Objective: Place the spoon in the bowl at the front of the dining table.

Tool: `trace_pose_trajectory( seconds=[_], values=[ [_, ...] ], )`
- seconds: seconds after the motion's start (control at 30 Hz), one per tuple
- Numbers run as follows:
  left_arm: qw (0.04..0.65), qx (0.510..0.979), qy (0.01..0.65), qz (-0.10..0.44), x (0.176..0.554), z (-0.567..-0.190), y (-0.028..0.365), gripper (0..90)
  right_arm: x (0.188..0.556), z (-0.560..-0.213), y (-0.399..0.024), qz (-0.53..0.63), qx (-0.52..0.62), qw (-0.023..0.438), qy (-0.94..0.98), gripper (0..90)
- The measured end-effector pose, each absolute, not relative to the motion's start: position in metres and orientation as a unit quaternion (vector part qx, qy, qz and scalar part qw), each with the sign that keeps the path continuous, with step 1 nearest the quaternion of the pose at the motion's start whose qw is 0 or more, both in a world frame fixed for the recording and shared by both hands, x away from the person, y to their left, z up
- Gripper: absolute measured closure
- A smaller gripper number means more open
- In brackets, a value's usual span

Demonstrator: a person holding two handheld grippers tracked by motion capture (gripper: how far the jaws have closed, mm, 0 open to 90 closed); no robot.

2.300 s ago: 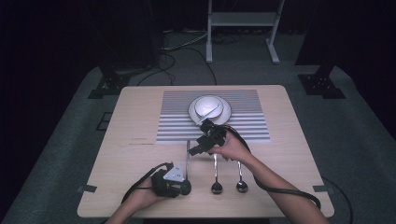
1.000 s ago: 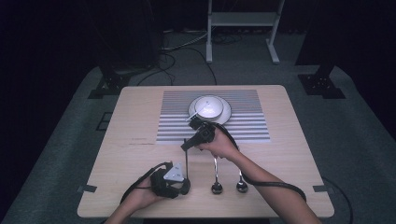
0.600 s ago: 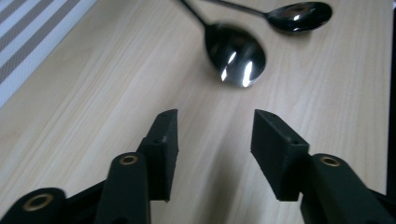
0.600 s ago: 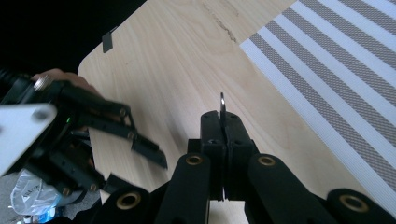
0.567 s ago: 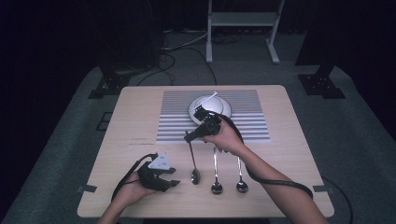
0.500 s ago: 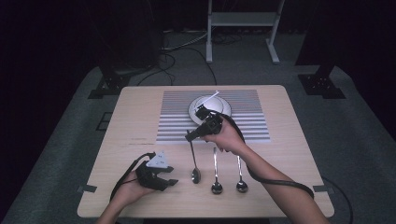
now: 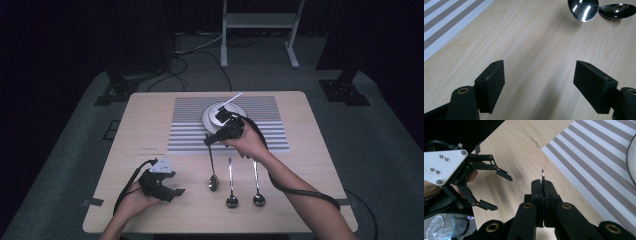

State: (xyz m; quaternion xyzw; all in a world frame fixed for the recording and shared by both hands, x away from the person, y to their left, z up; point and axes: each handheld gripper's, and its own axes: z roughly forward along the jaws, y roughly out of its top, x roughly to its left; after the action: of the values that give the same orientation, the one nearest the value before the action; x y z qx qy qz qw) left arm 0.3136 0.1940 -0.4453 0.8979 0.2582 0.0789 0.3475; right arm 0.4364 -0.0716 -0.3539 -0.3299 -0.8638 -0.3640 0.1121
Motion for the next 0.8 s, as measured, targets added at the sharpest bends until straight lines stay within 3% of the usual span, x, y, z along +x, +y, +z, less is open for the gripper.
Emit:
trace_pose_trajectory(
  seconds=[0.8],
  values=[
    [0.353,0.883,0.3,0.08,0.32,-0.448,0.205,9.0,0.455,-0.335,-0.083,-0.374,-0.351,0.087,-0.854,88.4]
  ],
)
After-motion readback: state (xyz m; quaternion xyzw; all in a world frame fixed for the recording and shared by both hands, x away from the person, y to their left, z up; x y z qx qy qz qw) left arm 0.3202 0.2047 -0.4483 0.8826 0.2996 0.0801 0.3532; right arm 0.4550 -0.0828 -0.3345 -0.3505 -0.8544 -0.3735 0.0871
